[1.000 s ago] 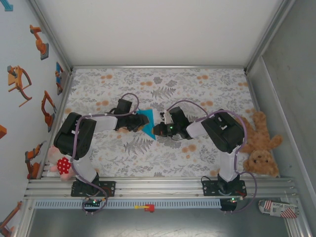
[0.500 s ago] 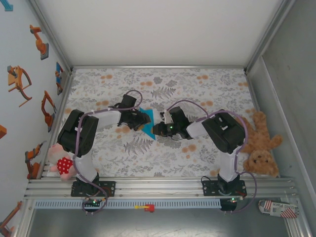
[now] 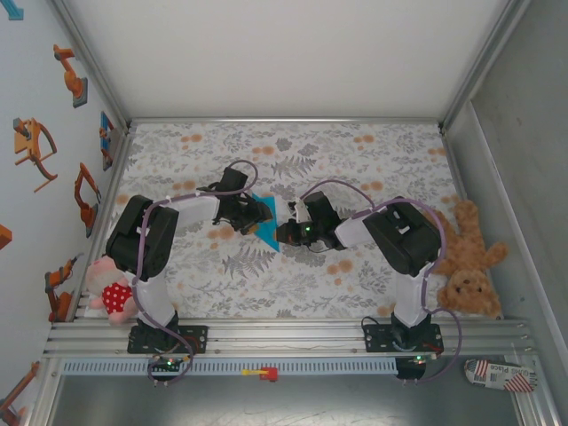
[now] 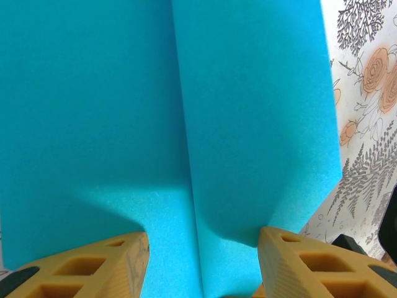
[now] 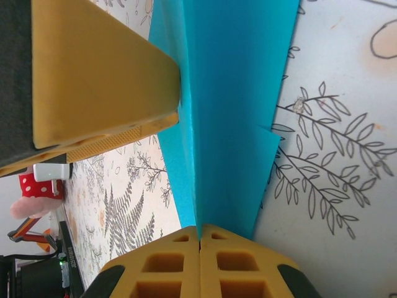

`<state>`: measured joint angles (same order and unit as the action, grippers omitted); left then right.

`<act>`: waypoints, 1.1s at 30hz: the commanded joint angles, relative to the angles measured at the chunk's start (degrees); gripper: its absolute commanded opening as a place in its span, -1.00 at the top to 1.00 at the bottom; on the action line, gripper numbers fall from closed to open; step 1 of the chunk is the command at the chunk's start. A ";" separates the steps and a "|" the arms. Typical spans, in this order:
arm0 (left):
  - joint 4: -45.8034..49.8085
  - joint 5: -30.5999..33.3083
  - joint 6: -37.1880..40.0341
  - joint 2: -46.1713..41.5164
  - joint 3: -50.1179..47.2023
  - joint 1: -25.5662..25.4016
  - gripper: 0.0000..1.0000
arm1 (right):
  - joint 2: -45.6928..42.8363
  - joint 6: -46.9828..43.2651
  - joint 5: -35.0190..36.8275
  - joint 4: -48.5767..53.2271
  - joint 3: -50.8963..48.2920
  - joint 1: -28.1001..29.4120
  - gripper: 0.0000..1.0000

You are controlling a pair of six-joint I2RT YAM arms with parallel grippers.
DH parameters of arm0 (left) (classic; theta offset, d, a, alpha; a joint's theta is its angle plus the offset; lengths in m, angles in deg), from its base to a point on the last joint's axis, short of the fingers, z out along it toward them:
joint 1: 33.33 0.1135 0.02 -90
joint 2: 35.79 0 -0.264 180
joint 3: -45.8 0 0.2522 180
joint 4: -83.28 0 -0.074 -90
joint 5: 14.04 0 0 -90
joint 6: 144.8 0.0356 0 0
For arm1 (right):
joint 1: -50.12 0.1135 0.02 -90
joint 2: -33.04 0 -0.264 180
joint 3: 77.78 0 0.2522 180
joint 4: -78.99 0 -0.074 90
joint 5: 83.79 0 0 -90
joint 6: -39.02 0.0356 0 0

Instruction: Fold a paper plane with a square sheet of paper (pick it up from the middle)

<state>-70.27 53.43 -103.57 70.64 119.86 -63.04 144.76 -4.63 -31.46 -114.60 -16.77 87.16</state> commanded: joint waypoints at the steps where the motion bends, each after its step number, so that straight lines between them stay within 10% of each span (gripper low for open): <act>1: 8.67 4.90 1.48 3.71 -2.10 -0.25 -0.05 | 1.44 -0.05 3.48 5.13 -1.15 -0.50 0.92; 17: -5.12 -3.36 1.33 -8.80 0.31 2.56 -0.05 | 3.15 2.73 3.23 2.66 -2.59 -1.26 1.00; 33: -25.20 -15.11 -3.56 -3.26 -8.43 3.00 0.58 | 3.00 2.54 3.40 2.13 -2.95 -1.33 0.99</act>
<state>-90.40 41.46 -105.69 66.27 112.05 -59.92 145.24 -1.61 -31.94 -117.13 -17.60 86.79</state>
